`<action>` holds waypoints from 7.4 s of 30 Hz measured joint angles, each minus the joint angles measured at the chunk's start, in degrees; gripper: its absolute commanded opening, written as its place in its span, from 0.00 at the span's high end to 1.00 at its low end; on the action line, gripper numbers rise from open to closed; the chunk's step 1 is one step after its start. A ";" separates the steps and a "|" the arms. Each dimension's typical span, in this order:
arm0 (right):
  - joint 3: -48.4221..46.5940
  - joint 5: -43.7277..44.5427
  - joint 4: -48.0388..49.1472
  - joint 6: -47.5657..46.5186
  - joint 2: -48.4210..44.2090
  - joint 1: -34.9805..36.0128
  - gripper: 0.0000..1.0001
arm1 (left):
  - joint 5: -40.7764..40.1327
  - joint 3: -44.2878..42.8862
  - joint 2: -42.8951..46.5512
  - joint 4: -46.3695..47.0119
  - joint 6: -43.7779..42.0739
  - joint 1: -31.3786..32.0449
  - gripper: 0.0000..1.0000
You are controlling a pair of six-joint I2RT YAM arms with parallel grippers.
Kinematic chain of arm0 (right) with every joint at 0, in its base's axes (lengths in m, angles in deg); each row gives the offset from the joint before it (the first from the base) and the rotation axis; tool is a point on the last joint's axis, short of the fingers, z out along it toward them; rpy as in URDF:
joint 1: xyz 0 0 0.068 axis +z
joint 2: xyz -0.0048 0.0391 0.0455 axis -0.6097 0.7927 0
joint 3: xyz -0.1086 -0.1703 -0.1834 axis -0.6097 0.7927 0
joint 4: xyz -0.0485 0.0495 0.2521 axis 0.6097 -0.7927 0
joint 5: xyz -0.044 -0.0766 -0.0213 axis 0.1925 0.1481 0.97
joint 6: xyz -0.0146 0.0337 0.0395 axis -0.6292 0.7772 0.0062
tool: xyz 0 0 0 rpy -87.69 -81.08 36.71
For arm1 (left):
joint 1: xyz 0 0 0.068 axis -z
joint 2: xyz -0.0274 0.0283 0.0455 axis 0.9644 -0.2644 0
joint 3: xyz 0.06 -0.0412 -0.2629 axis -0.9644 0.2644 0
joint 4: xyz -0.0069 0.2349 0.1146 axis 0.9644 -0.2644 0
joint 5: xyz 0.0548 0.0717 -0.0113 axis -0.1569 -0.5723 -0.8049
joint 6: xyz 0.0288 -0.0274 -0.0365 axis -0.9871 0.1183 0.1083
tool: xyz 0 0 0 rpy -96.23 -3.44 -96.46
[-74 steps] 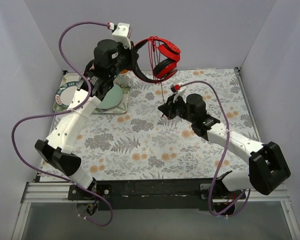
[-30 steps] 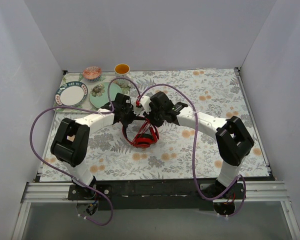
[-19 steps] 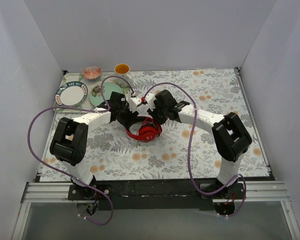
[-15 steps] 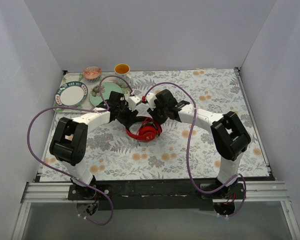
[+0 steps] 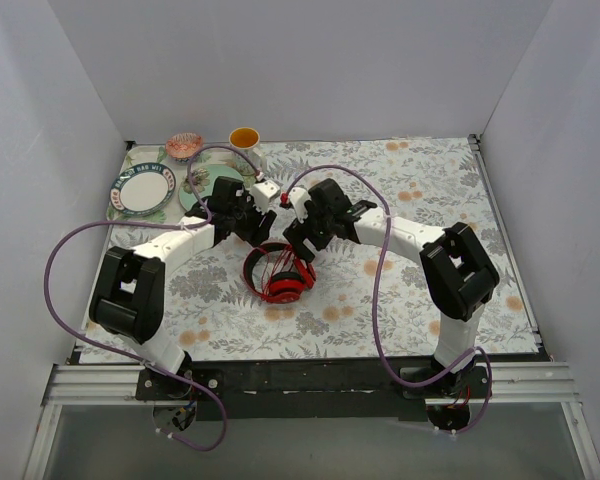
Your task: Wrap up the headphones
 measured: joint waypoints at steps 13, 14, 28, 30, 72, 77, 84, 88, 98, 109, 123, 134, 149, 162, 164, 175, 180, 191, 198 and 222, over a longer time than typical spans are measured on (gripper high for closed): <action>-1.18 -1.31 -0.59 3.91 -5.11 -0.04 0.09 | -5.53 -7.67 0.11 -5.20 6.34 -0.39 0.41; -1.36 -1.36 -0.13 3.96 -6.21 -0.04 0.10 | -5.92 -8.61 0.17 -6.21 6.82 -0.83 0.42; 2.84 -1.53 1.44 2.75 -15.19 0.35 0.11 | 2.49 10.95 29.29 -29.20 -23.80 -14.56 0.26; 2.86 -1.53 1.51 2.32 -15.93 0.72 0.11 | 2.19 14.78 28.61 -28.96 -27.28 -15.91 0.27; 3.76 -4.11 -3.34 5.60 -5.90 1.86 0.28 | 12.04 6.62 24.44 -30.77 -39.85 -14.16 0.53; -1.86 2.23 -6.80 5.03 -6.01 3.85 0.22 | 11.10 8.50 22.03 -30.95 -34.16 -20.44 0.45; -11.37 3.98 -6.51 2.49 -6.21 13.07 0.18 | 16.79 12.44 22.77 -31.43 -37.81 -34.25 0.33; -10.23 4.02 -6.14 2.08 -7.10 13.70 0.18 | 18.93 17.35 25.33 -32.15 -44.83 -34.73 0.33; -2.23 4.90 -7.41 2.21 -9.53 9.75 0.18 | 25.49 19.61 21.16 -33.27 -64.52 -34.73 0.42; 1.99 5.01 -7.45 2.69 -11.50 7.15 0.19 | 26.82 19.63 16.15 -35.26 -72.83 -34.73 0.71; 4.59 2.73 -7.21 5.64 -11.58 3.67 0.22 | 26.08 19.63 13.57 -37.68 -76.02 -33.77 0.78; 4.57 0.61 -6.56 6.49 -10.43 3.69 0.25 | 26.64 19.56 14.12 -36.54 -75.58 -33.55 1.00; 0.55 -5.22 -4.59 7.10 -3.43 3.58 0.28 | 37.24 12.55 21.27 -36.26 -74.16 -23.32 1.00; -3.17 -6.01 -4.66 6.62 -0.20 3.58 0.29 | 42.95 9.79 14.01 -29.31 -67.69 -10.99 1.00; -3.34 -6.03 -4.66 6.62 0.00 3.58 0.30 | 45.13 9.79 12.39 -27.61 -67.17 -10.93 1.00; -4.46 -5.81 -4.79 6.51 0.85 3.54 0.30 | 52.30 9.88 9.46 -20.96 -64.06 -10.60 1.00; -5.11 -5.79 -5.11 6.49 1.31 3.54 0.30 | 52.39 9.90 9.49 -20.70 -64.61 -10.08 1.00; -5.42 -6.03 -5.25 6.56 1.60 3.54 0.30 | 51.04 11.23 10.08 -19.45 -68.06 -8.39 1.00; -5.42 -6.10 -5.35 6.62 1.64 3.58 0.31 | 46.60 12.09 11.47 -18.32 -70.58 -7.87 1.00; -6.19 -6.01 -5.01 6.69 2.54 3.52 0.32 | 46.58 11.78 10.93 -13.18 -65.88 -5.29 1.00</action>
